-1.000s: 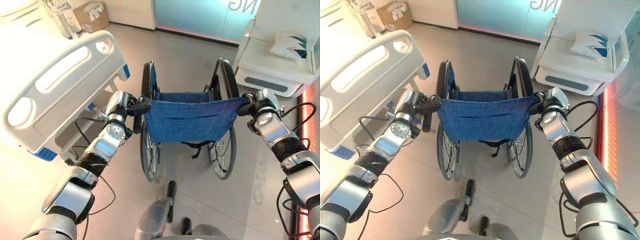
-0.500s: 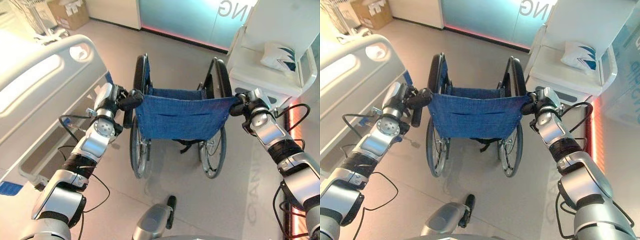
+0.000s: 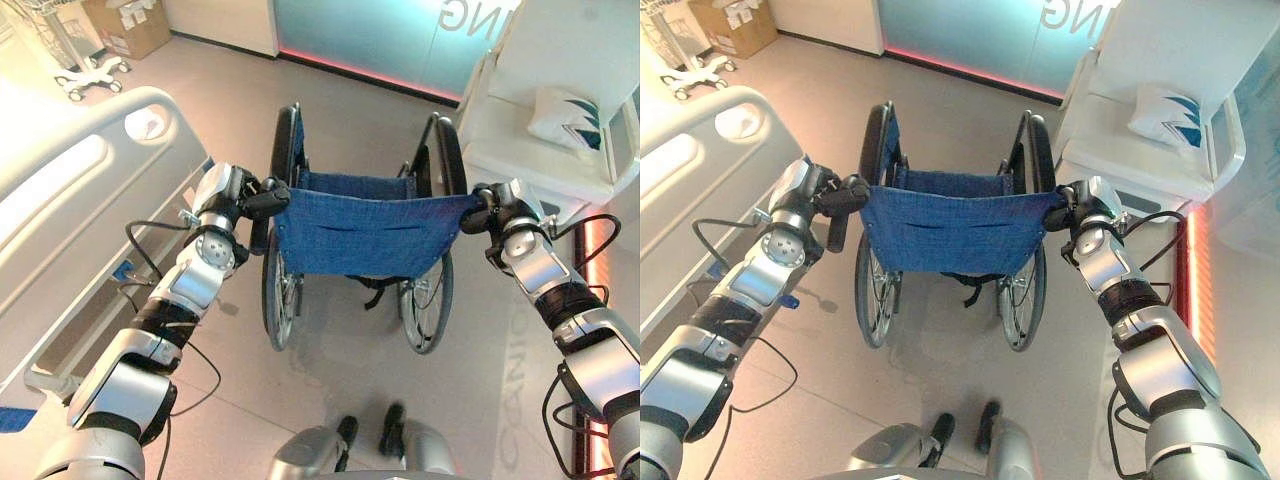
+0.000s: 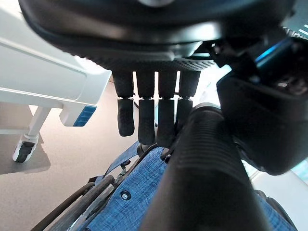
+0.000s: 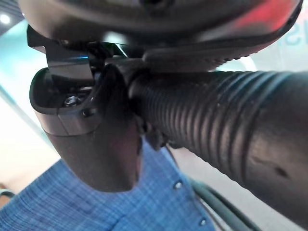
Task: Push the wheelchair next to the bed
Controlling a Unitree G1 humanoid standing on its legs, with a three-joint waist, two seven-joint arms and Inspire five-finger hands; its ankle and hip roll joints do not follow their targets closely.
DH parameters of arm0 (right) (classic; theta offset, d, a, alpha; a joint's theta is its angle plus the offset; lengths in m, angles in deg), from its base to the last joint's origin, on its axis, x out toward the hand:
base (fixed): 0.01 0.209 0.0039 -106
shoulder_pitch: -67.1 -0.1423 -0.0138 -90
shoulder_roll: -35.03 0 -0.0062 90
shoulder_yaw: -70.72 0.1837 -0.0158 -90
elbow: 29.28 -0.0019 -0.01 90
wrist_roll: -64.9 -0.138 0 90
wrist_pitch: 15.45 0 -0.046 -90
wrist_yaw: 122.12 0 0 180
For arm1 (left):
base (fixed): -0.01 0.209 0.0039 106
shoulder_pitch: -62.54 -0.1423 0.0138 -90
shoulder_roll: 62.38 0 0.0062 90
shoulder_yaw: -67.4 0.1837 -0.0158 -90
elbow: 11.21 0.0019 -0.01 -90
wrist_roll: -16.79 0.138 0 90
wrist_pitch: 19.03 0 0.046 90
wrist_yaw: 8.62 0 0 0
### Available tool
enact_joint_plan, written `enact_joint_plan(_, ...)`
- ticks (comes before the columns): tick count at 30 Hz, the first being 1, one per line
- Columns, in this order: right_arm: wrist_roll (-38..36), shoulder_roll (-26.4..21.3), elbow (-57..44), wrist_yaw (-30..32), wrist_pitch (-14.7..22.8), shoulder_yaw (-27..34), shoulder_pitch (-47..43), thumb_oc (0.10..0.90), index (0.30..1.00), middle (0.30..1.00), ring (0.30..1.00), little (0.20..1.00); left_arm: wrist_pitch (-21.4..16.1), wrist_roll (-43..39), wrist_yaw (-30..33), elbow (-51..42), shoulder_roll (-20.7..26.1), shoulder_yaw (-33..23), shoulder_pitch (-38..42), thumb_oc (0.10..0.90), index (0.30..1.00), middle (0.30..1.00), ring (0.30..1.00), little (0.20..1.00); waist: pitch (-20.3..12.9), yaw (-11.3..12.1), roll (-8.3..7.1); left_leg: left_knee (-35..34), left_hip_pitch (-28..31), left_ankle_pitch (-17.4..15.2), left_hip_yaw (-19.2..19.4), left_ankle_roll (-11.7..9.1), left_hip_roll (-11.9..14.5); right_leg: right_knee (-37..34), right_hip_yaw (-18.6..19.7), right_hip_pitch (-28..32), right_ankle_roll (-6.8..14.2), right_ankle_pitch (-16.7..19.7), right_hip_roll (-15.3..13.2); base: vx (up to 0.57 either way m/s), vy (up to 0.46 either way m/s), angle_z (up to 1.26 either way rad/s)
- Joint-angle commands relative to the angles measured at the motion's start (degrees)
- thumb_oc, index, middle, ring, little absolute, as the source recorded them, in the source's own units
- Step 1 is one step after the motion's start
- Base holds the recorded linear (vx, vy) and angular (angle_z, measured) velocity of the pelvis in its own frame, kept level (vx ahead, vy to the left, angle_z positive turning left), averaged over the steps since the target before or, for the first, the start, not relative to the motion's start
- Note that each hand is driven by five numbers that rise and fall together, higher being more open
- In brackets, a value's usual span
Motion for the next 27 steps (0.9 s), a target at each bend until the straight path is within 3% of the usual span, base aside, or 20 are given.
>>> enact_joint_plan(1, -1.31, -5.32, -3.38, -5.71, 2.71, -1.86, -9.38, 0.4, 0.3, 0.3, 0.3, 0.3, 1.5, 3.83, -2.09, 4.44, 1.36, 4.83, -4.55, 0.4, 0.3, 0.3, 0.3, 0.3, 1.8, 0.33, -0.94, 8.33, -3.61, -10.75, 3.27, -4.2, 3.01, -2.14, 2.73, 0.26, -2.69, 14.25, 0.98, 0.42, -0.307, 0.62)
enact_joint_plan(3, -2.14, -5.9, -3.05, -5.55, 2.46, -2.23, -10.31, 0.4, 0.3, 0.3, 0.3, 0.3, 1.55, 3.37, -2.01, 5.01, 1.07, 5.34, -3.2, 0.4, 0.3, 0.3, 0.3, 0.3, 1.68, -0.46, -1.17, 9.85, -3.83, -12.39, 2.41, -4.51, 3.41, -0.98, 4.27, -0.51, -3.19, 13.78, 1.56, 0.36, -0.297, 0.53)
enact_joint_plan(5, -3.24, -6.78, -3.02, -5.87, 2.02, -2.23, -10.42, 0.4, 0.3, 0.3, 0.3, 0.3, 1.43, 1.93, -2.47, 6.41, 0.47, 5.77, -1.72, 0.4, 0.3, 0.3, 0.3, 0.3, 1.04, -1.4, -1.15, 10.0, -1.96, -13.15, 1.78, -5.96, 6.38, 5.95, 4.05, -1.53, -3.8, 12.44, 1.79, 0.45, -0.319, 0.72)
enact_joint_plan(6, -3.25, -7.19, -3.69, -6.77, 1.19, -2.14, -10.09, 0.4, 0.3, 0.3, 0.3, 0.3, 1.83, 1.72, -2.7, 6.74, 0.31, 6.05, -1.47, 0.4, 0.3, 0.3, 0.3, 0.3, 0.71, -1.86, -1.24, 9.6, -0.25, -12.25, 2.79, -7.29, 9.51, 8.77, 2.2, -1.47, -4.3, 10.94, 1.45, 0.48, -0.297, 0.94)
enact_joint_plan(9, -3.84, -7.57, -4.44, -8.03, 0.52, -2.19, -8.98, 0.4, 0.3, 0.3, 0.3, 0.3, 1.63, 2.41, -2.99, 7.85, -0.21, 5.61, -1.26, 0.4, 0.3, 0.3, 0.3, 0.3, -0.1, -3.0, -1.24, 8.21, 3.99, -6.96, 5.64, -9.87, 16.68, 9.76, -0.95, 0.64, -5.8, 8.26, 1.87, 0.47, -0.301, 0.8)
enact_joint_plan(11, -4.07, -7.77, -4.85, -8.2, 0.46, -2.28, -8.32, 0.4, 0.3, 0.3, 0.3, 0.3, 1.49, 2.7, -2.79, 7.83, -0.42, 5.55, -1.48, 0.4, 0.3, 0.3, 0.3, 0.3, -0.93, -3.55, -0.92, 6.86, 6.16, -3.75, 6.47, -11.15, 19.03, 9.38, -2.14, 1.66, -6.32, 7.25, 2.47, 0.38, -0.238, 0.44)
enact_joint_plan(12, -4.01, -8.07, -5.22, -8.6, 0.28, -2.04, -7.36, 0.4, 0.3, 0.3, 0.3, 0.3, 0.98, 3.26, -3.1, 7.93, -0.68, 5.91, -1.34, 0.4, 0.3, 0.3, 0.3, 0.3, -1.9, -4.07, -0.61, 7.36, 7.33, 0.01, 7.47, -12.04, 21.65, 8.86, -3.46, 3.48, -7.71, 5.55, 3.79, 0.52, -0.317, 0.13)
enact_joint_plan(13, -3.78, -8.04, -5.81, -8.52, 0.05, -1.94, -6.5, 0.4, 0.3, 0.3, 0.3, 0.3, 0.67, 3.74, -2.92, 7.95, -0.87, 6.14, -1.4, 0.4, 0.3, 0.3, 0.3, 0.3, -2.5, -4.44, -0.97, 8.31, 7.18, 2.21, 7.5, -12.27, 22.05, 8.07, -3.97, 4.5, -8.39, 5.11, 4.25, 0.5, -0.293, 0.21)
enact_joint_plan(16, -4.69, -7.51, -6.77, -7.67, -0.65, -2.45, -5.07, 0.4, 0.3, 0.3, 0.3, 0.3, -0.28, 4.8, -2.76, 8.08, -1.16, 5.87, -2.21, 0.4, 0.3, 0.3, 0.3, 0.3, -2.76, -3.48, -1.14, 13.76, 4.17, 4.52, 7.3, -12.3, 20.47, 6.07, -4.41, 8.77, -10.2, 3.39, 6.4, 0.38, -0.208, 0.19)
enact_joint_plan(18, -4.89, -6.66, -6.49, -7.21, -1.06, -2.54, -4.77, 0.4, 0.3, 0.3, 0.3, 0.3, -0.12, 5.42, -3.08, 8.33, -1.55, 5.69, -2.04, 0.4, 0.3, 0.3, 0.3, 0.3, -2.33, -2.83, -1.56, 14.2, 0.97, 4.33, 7.82, -11.71, 18.48, 4.98, -4.18, 11.3, -10.53, 2.92, 6.86, 0.32, -0.129, -0.17)
enact_joint_plan(19, -4.17, -5.53, -5.4, -6.73, -0.92, -2.85, -4.79, 0.4, 0.3, 0.3, 0.3, 0.3, -0.11, 6.26, -3.1, 9.12, -2.17, 5.53, -1.85, 0.4, 0.3, 0.3, 0.3, 0.3, -1.34, -1.77, -1.21, 11.73, -1.92, 2.92, 8.85, -10.94, 15.69, 3.94, -3.4, 14.47, -10.4, 2.27, 7.88, 0.42, -0.05, -0.12)
enact_joint_plan(21, -2.9, -3.9, -4.02, -5.76, -0.85, -3.03, -5.16, 0.4, 0.3, 0.3, 0.3, 0.3, -0.09, 6.84, -2.8, 9.39, -2.84, 5.85, -1.64, 0.4, 0.3, 0.3, 0.3, 0.3, 0.13, -0.39, -0.36, 7.0, -6.76, 3.12, 11.24, -10.92, 11.92, 2.3, -2.55, 18.56, -10.21, 1.38, 9.11, 0.46, 0.019, 0.07)
enact_joint_plan(23, -2.05, -3.25, -3.95, -5.07, -1.19, -2.94, -4.87, 0.4, 0.3, 0.3, 0.3, 0.3, -0.06, 6.44, -2.76, 9.26, -2.92, 6.09, -1.49, 0.4, 0.3, 0.3, 0.3, 0.3, 0.95, 0.35, 0.39, 5.19, -9.4, 4.21, 12.92, -11.44, 10.71, 1.67, -2.26, 20.49, -10.23, 0.73, 10.03, 0.37, 0.05, 0.03)
enact_joint_plan(24, -1.05, -2.67, -3.94, -4.99, -1.73, -2.77, -4.62, 0.4, 0.3, 0.3, 0.3, 0.3, -0.23, 6.19, -3.18, 9.38, -2.64, 6.32, -1.41, 0.4, 0.3, 0.3, 0.3, 0.3, 1.63, 1.45, 1.85, 1.56, -13.47, 8.46, 15.28, -12.51, 10.69, 1.33, -2.32, 22.59, -10.51, -0.22, 11.68, 0.5, 0.065, -0.25)
enact_joint_plan(27, -0.77, -2.35, -3.85, -5.82, -1.86, -2.98, -4.66, 0.4, 0.3, 0.3, 0.3, 0.3, -0.46, 6.58, -3.93, 8.86, -1.42, 5.88, -2.79, 0.4, 0.3, 0.3, 0.3, 0.3, 1.84, 3.91, 3.99, -7.4, -16.21, 14.49, 15.45, -13.85, 11.01, 1.17, -0.37, 26.05, -10.89, -2.34, 14.18, 0.52, 0.105, -0.44)
